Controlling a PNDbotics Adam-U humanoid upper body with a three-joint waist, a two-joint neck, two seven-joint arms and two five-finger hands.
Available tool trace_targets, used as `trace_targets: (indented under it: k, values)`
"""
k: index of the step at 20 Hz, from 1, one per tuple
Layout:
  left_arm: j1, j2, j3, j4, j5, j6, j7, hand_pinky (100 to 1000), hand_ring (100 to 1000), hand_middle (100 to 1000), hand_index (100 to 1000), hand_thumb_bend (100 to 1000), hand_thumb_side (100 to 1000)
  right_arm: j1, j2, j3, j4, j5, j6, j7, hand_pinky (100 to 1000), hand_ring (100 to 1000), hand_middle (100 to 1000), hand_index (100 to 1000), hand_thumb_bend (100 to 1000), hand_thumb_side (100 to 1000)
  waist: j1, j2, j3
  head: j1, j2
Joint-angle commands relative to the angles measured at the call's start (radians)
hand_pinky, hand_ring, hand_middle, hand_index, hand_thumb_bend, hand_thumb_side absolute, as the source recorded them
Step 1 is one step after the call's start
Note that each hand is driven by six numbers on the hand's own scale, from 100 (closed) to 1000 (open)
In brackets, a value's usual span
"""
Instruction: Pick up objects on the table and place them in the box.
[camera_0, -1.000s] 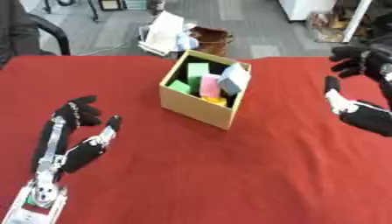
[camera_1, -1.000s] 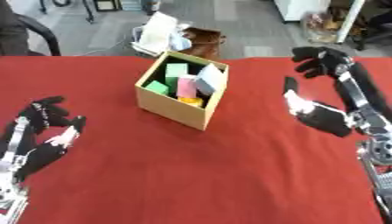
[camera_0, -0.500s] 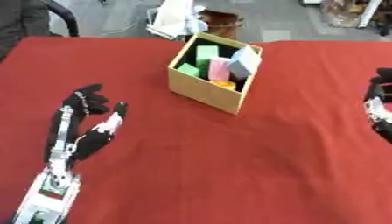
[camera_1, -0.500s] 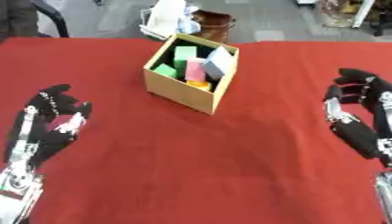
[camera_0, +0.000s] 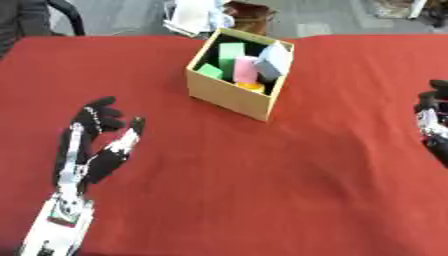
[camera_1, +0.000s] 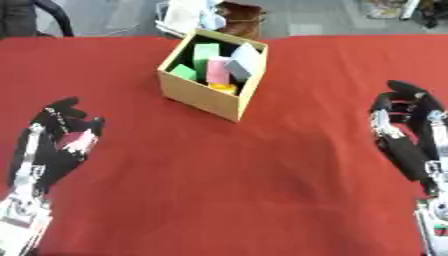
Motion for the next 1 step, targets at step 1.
trace_targets:
  k: [1]
  values:
    - [-0.004, 0.004, 0.0, -0.011, 0.003, -0.006, 0.001, 666, 583, 581, 804, 515, 391, -0.003, -0.006, -0.007, -0.012, -0.004, 0.002, -0.003, 636, 663, 664, 827, 100, 538, 0.014, -0.024, -0.002, -0.001, 0.002]
